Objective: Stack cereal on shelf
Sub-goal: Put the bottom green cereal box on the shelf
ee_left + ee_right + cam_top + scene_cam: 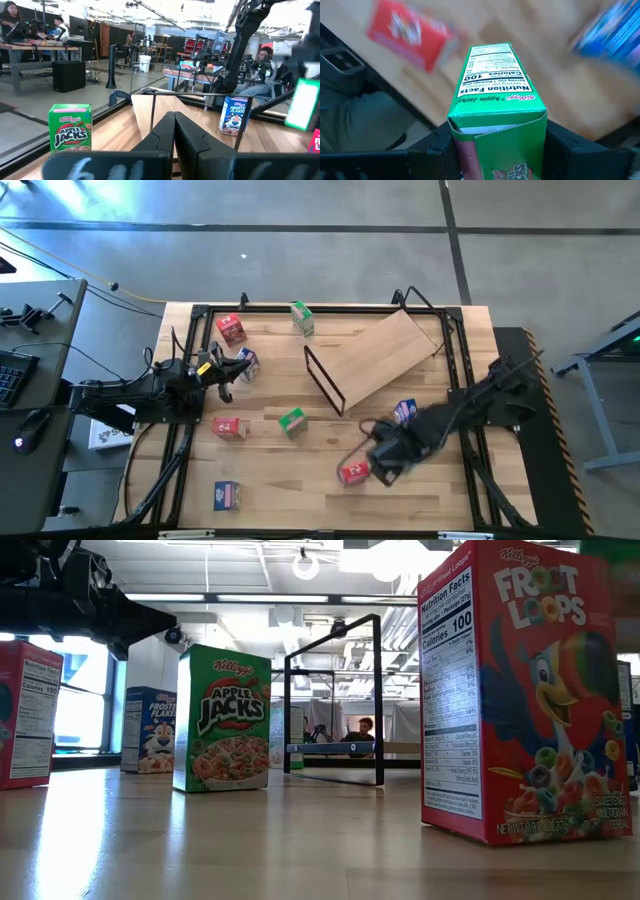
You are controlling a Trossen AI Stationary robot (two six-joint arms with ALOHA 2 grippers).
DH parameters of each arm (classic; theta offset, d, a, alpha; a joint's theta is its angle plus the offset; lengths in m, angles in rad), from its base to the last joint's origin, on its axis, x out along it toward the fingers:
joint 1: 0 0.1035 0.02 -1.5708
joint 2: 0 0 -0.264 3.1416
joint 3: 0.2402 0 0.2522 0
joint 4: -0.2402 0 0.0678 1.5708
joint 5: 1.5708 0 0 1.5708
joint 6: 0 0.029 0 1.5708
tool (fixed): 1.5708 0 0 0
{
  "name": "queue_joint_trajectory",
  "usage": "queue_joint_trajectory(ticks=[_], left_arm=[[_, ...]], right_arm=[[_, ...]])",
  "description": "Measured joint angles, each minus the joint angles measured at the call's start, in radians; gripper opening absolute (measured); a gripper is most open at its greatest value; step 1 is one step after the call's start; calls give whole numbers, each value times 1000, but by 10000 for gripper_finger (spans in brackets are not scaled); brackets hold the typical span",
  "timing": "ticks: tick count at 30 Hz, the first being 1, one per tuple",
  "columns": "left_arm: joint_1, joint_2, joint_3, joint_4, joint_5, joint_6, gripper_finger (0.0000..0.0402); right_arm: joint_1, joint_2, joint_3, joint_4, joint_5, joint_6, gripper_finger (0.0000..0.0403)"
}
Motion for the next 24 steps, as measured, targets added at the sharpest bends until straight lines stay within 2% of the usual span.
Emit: queue_joint_trajectory(ticks=[4, 9, 15, 18, 24], left_arm=[[0, 0, 0, -4, -2, 4, 3], [0, 0, 0, -10, -20, 26, 3], [0, 0, 0, -38, -62, 35, 3], [0, 0, 0, -45, -78, 50, 3], [0, 0, 0, -53, -107, 62, 3]], right_arm=[[-128, 0, 128, -119, 92, -260, 176], [-358, 0, 200, -118, 129, -700, 176], [-684, 0, 201, -119, 134, -1224, 176], [-822, 6, 201, -117, 192, -1473, 176], [-1010, 76, 201, -82, 256, -1833, 176]])
